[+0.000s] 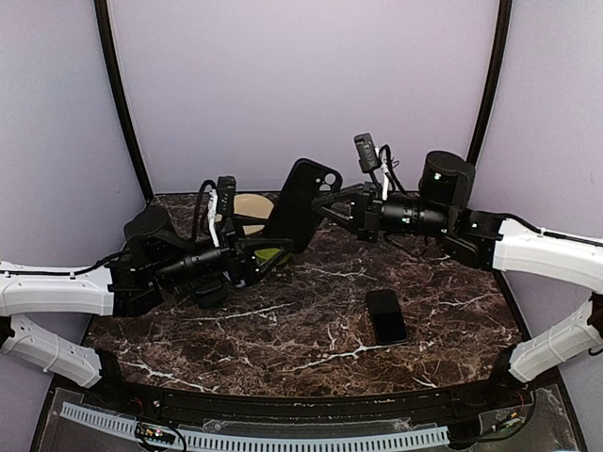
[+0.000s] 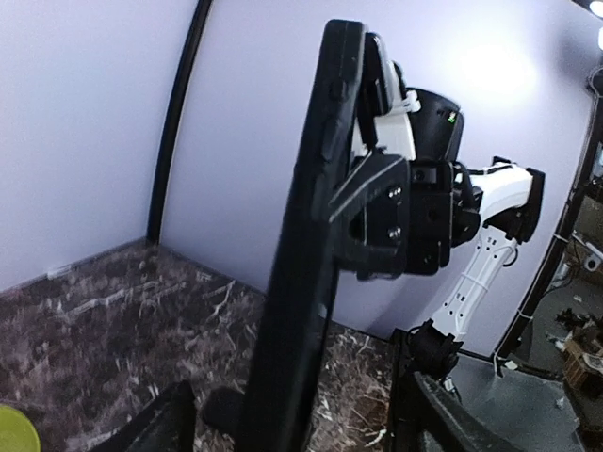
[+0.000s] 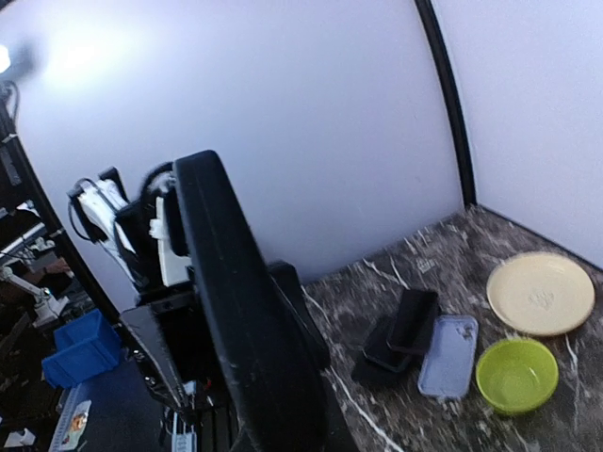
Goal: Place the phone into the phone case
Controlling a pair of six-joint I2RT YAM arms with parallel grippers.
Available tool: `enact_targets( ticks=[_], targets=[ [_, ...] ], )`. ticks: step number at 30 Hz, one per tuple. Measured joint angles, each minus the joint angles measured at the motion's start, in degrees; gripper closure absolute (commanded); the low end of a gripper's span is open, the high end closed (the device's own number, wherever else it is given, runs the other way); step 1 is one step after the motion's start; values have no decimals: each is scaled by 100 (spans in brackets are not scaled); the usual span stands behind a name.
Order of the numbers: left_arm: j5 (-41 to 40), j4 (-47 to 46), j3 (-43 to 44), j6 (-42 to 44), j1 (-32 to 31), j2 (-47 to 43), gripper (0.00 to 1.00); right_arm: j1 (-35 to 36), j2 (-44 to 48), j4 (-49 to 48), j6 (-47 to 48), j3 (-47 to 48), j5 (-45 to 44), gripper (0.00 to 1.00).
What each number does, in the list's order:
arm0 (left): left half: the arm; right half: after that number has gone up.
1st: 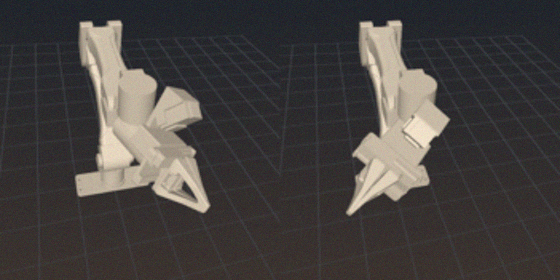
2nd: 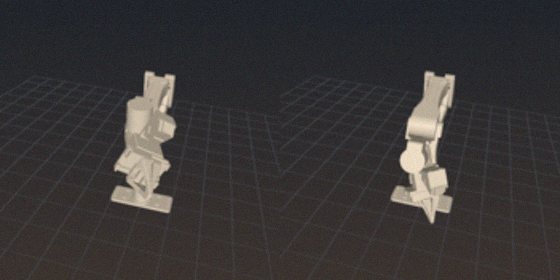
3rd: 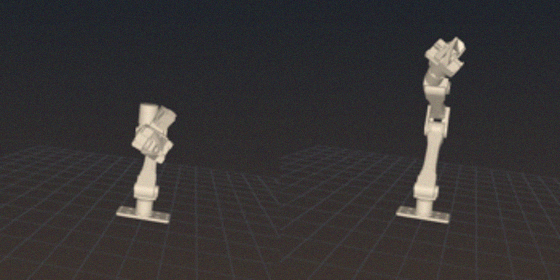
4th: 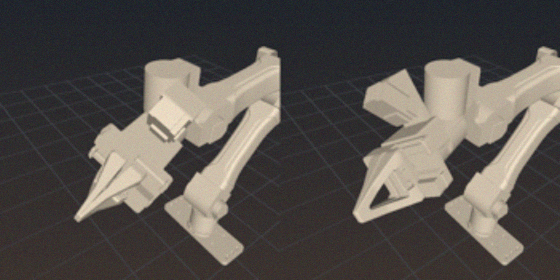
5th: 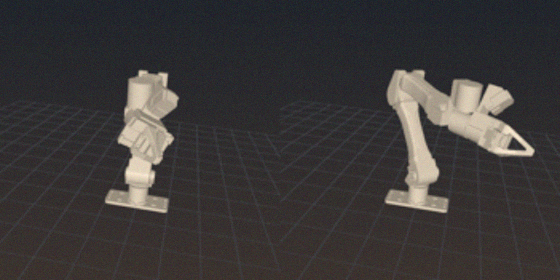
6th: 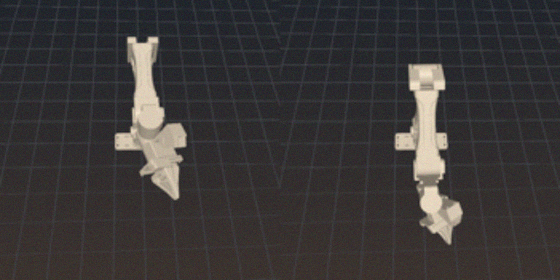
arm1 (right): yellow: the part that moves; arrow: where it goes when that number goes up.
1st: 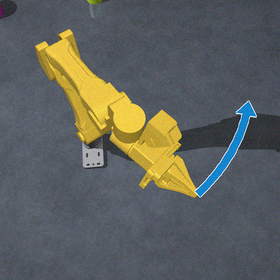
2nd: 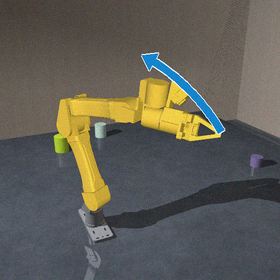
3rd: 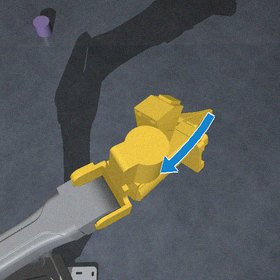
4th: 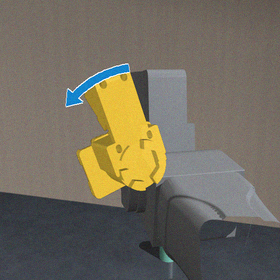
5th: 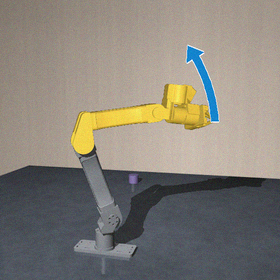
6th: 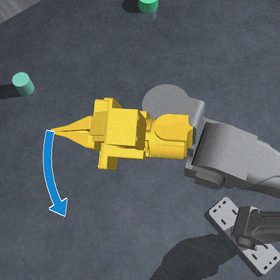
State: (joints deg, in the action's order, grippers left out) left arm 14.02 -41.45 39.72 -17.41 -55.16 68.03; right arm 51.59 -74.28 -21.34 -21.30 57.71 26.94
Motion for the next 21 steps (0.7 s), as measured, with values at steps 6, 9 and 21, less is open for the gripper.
enact_targets(
  ticks=[6, 9, 21],
  targets=[
    [-614, 2498, 444, 46, 463, -428, 8, -726, -151, 2728, 345, 619, 240, 100],
    [-756, 3436, 651, -160, 1257, -551, 9, -756, -538, 3547, 369, 557, 601, 100],
    [-695, 4734, 841, -1480, 4186, 450, 17, -748, -2500, 4413, 210, -4, 1161, 86]
  ],
)
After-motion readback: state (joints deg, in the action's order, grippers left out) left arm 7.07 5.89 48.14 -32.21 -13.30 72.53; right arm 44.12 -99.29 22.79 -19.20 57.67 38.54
